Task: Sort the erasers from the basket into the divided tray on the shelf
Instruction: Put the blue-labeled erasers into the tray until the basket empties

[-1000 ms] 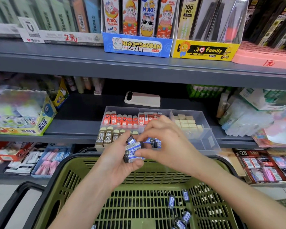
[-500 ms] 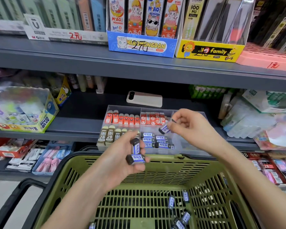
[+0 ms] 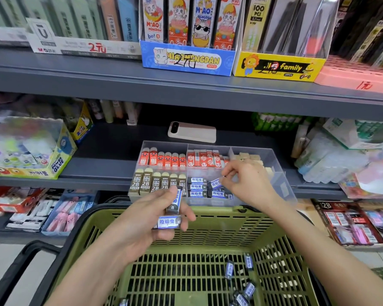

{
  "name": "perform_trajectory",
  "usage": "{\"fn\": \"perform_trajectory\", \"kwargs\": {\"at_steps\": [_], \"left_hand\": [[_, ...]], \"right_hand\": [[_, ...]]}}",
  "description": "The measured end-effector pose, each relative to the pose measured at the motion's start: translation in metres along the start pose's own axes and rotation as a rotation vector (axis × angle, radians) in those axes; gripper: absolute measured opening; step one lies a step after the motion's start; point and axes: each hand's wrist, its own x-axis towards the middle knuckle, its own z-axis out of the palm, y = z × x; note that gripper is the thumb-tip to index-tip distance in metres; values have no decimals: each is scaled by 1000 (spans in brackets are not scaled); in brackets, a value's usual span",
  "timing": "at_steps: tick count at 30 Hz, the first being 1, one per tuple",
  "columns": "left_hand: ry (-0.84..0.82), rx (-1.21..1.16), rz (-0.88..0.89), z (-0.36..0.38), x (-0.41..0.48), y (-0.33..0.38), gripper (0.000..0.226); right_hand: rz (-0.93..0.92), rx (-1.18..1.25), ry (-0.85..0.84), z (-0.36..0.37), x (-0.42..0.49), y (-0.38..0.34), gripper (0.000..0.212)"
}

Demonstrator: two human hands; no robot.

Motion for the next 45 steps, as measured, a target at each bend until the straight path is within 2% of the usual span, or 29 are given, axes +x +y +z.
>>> {"fn": "perform_trajectory", "kwargs": {"at_steps": [3, 8, 15, 17, 19, 21, 23, 24, 26, 29, 32, 34, 36, 40, 45], "left_hand": [[15, 1, 3, -2, 1, -1, 42], [69, -22, 49, -2, 4, -1, 32], [112, -5, 117, 5, 8, 1, 28], [99, 1, 138, 7, 8, 3, 29], [100, -2, 161, 11, 8, 4, 34], [128, -14, 177, 14, 9, 4, 39], [132, 5, 188, 18, 10, 5, 45], [125, 12, 191, 21, 11, 6, 47], [108, 3, 187, 26, 12, 6, 41], [133, -53, 153, 27, 13, 6, 22], [169, -133, 134, 19, 13, 4, 12], [172, -191, 141, 13, 11, 3, 26], [154, -230, 145, 8, 10, 2, 45], [96, -215, 130, 2, 6, 1, 59], [57, -169, 143, -2, -1, -3, 50]], "right_hand": [[-53, -89, 12, 2, -1, -1, 5], [-178, -430, -58, 5, -2, 3, 23], [-270, -610, -143, 1, -1, 3, 36], [-260, -423, -23, -6, -7, -6, 33], [-128, 157, 30, -18, -20, -21, 29], [-38, 694, -104, -31, -35, -42, 23], [3, 862, -162, -34, -47, -53, 13], [9, 881, -155, -34, -50, -56, 7], [18, 900, -85, -35, -48, -55, 10], [93, 801, 35, -41, -29, -40, 20], [151, 370, -2, -39, -4, -18, 21], [135, 75, -92, -33, 6, -12, 21], [108, -73, -137, -26, 11, -11, 22], [84, -178, -128, -14, 14, -12, 23], [155, -100, -36, -2, 14, -20, 12]]}}
